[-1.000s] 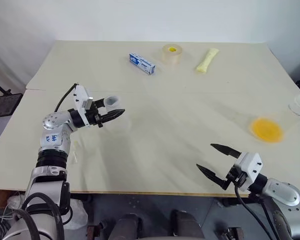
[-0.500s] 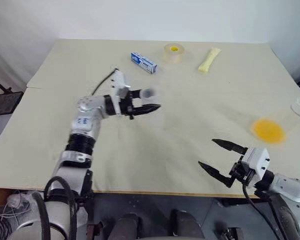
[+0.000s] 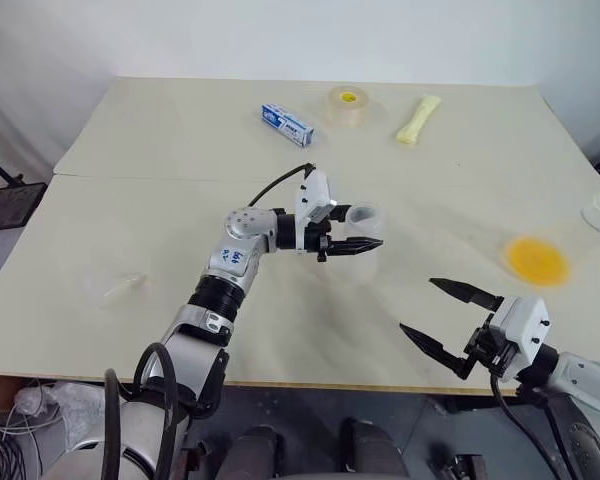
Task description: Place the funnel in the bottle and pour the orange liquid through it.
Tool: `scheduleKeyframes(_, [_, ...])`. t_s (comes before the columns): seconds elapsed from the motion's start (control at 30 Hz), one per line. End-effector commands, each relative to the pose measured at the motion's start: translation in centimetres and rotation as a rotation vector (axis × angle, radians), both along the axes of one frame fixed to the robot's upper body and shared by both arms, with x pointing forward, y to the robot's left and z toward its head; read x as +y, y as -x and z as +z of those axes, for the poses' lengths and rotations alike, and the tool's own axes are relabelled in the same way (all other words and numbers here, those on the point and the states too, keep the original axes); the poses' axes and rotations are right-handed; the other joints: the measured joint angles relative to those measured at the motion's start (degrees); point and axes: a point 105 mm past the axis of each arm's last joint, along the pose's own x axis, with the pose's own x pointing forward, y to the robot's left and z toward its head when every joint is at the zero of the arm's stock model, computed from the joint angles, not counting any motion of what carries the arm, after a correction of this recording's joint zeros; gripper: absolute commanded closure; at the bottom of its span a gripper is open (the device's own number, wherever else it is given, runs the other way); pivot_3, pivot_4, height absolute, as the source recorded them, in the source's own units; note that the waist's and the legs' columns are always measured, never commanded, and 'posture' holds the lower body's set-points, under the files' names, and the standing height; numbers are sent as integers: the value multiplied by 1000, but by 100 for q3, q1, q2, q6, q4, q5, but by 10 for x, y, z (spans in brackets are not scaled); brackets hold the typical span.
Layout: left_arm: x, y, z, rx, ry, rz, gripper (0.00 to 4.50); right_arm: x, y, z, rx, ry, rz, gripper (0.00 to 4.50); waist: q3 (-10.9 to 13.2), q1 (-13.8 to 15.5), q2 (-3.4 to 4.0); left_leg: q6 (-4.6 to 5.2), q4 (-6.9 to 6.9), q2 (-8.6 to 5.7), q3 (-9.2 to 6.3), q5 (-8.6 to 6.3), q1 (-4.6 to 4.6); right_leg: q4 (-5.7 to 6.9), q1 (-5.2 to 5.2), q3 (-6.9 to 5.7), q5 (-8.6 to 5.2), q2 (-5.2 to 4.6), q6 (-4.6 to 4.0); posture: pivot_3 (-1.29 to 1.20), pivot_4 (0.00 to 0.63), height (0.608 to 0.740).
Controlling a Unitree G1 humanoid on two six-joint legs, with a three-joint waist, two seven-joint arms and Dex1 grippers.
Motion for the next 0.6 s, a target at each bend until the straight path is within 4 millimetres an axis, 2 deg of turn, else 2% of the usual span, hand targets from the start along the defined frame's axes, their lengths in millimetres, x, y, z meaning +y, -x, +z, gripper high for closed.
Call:
scheduleKeyframes(0.03, [-6,2,6,-26,-11,-18,1789,1,3,14,-65,-1,-12,0,0,-8,0,0,1,1,0,0,0,0,0,0,0,1,0,0,150,740])
scheduleKeyframes(0.2, [-7,6,4,-15,-13,-38,182,1,4,14,-67,-2,-18,0,0,-4,0,0,4,-1,-2,0,-1,1,0,-1,0,0,0,0,150,740])
scheduleKeyframes(0.23, [-7,7,5,-13,-10,-40,11,1,4,14,-67,-2,-19,0,0,-2,0,0,5,-1,-2,0,-2,1,1,-1,0,-1,0,0,150,740])
scheduleKeyframes(0.6, [7,6,7,8,-20,-2,11,0,-1,15,-82,5,-21,0,0,-14,0,0,11,0,-6,0,-4,4,1,-1,0,0,0,0,150,740])
